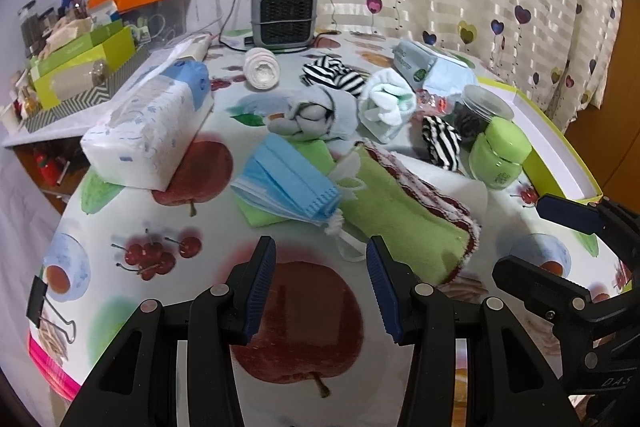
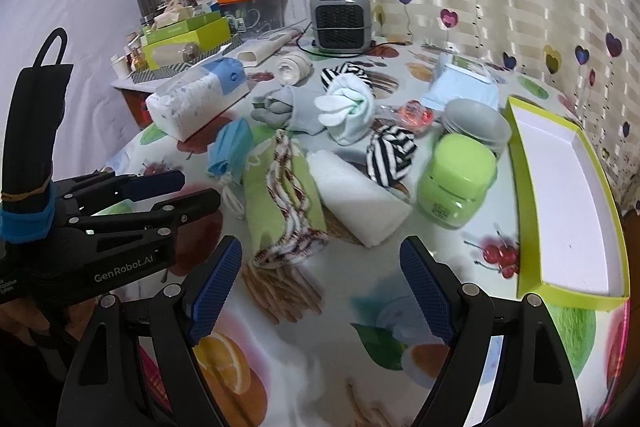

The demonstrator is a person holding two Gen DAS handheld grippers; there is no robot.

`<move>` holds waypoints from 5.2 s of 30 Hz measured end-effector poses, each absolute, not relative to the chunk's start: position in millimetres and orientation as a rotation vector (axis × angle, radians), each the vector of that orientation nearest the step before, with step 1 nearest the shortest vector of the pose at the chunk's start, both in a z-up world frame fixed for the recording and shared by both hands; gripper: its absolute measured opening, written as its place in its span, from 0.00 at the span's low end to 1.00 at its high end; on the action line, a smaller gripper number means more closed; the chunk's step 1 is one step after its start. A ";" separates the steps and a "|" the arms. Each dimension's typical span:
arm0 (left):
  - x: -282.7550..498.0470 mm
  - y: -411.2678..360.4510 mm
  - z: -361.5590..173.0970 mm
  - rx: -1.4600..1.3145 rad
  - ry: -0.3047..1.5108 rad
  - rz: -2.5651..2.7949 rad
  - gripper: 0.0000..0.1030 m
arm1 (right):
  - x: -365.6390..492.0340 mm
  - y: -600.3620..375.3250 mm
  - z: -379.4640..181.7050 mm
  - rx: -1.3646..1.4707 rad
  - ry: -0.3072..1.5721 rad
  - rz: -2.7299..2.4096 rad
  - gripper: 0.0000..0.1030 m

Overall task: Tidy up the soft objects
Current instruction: 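Grasp the blue face mask with the left gripper while the right grasps the green pouch, then carry the mask and the green pouch over the yellow-green box with both grippers, then lower both items into the box and open both grippers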

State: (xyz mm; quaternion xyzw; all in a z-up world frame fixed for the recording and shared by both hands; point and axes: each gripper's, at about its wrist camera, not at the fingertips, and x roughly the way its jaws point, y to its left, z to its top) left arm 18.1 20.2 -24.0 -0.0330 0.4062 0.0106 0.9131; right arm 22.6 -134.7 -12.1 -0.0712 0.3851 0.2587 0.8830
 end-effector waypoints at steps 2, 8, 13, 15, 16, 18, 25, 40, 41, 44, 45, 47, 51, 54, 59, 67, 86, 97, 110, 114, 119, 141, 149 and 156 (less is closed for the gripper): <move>17.8 26.4 -23.5 -0.078 0.832 0.023 0.45 | 24.1 -131.0 -12.7 -0.148 0.803 0.542 0.79; 18.8 42.6 -22.4 -0.102 0.823 0.030 0.45 | 31.7 -116.1 -15.6 -0.150 0.808 0.566 0.79; 24.3 54.8 -24.3 -0.122 0.828 0.036 0.45 | 41.3 -101.5 -20.9 -0.170 0.815 0.586 0.72; 27.1 59.0 -25.2 -0.132 0.832 0.039 0.45 | 46.2 -95.5 -24.2 -0.177 0.823 0.591 0.68; 28.5 61.1 -25.4 -0.138 0.832 0.036 0.45 | 48.5 -92.9 -25.8 -0.180 0.828 0.593 0.66; 31.3 63.9 -26.0 -0.148 0.834 0.027 0.45 | 52.7 -87.5 -30.1 -0.190 0.836 0.601 0.64; 45.5 69.1 -28.4 -0.210 0.844 -0.015 0.45 | 59.1 -81.6 -42.7 -0.217 0.870 0.596 0.41; 74.8 56.8 -33.7 -0.246 0.878 -0.047 0.52 | 56.6 -94.0 -36.7 -0.192 0.847 0.596 0.17; 77.7 55.7 -35.6 -0.239 0.886 -0.039 0.52 | 58.2 -95.1 -37.3 -0.181 0.853 0.598 0.17; 81.8 53.6 -37.5 -0.217 0.892 -0.014 0.51 | 59.1 -94.5 -38.9 -0.197 0.855 0.604 0.17; 81.8 52.9 -36.7 -0.210 0.887 -0.011 0.45 | 58.0 -93.6 -39.0 -0.207 0.851 0.604 0.17; 81.0 50.6 -35.1 -0.199 0.882 -0.017 0.29 | 55.1 -92.2 -37.6 -0.219 0.838 0.609 0.16; 74.7 54.7 -31.4 -0.190 0.865 0.005 0.12 | 50.3 -94.0 -33.0 -0.205 0.812 0.614 0.15; 67.9 57.2 -25.5 -0.185 0.841 0.013 0.11 | 47.8 -97.8 -28.7 -0.194 0.797 0.610 0.15; 53.4 60.5 -10.5 -0.177 0.801 0.023 0.09 | 39.8 -104.1 -16.2 -0.164 0.753 0.613 0.15; 35.3 49.7 12.9 -0.161 0.746 0.004 0.09 | 27.6 -116.2 5.4 -0.126 0.690 0.617 0.15; 44.2 -23.4 56.0 -0.085 0.657 -0.160 0.09 | 33.8 -217.0 43.9 0.049 0.577 0.430 0.15; 77.5 -99.8 57.3 -0.036 0.668 -0.329 0.09 | 54.8 -296.2 32.4 0.147 0.605 0.239 0.15; 111.5 -183.8 40.3 0.019 0.726 -0.473 0.09 | 80.6 -357.2 -1.1 0.229 0.687 0.113 0.15; 119.7 -205.6 29.6 0.031 0.754 -0.512 0.09 | 88.6 -367.4 -12.8 0.249 0.723 0.092 0.15; 128.5 -229.3 14.5 0.044 0.793 -0.553 0.09 | 94.1 -378.0 -22.8 0.268 0.746 0.070 0.15; 133.0 -250.7 -6.2 0.049 0.854 -0.595 0.21 | 80.9 -377.1 -9.8 0.199 0.697 0.052 0.42; 116.9 -243.5 10.7 0.057 0.813 -0.610 0.30 | 61.7 -367.6 5.3 0.183 0.680 0.055 0.42; 122.3 -250.3 -4.1 0.074 0.849 -0.619 0.32 | 50.4 -371.6 7.1 0.183 0.687 0.018 0.42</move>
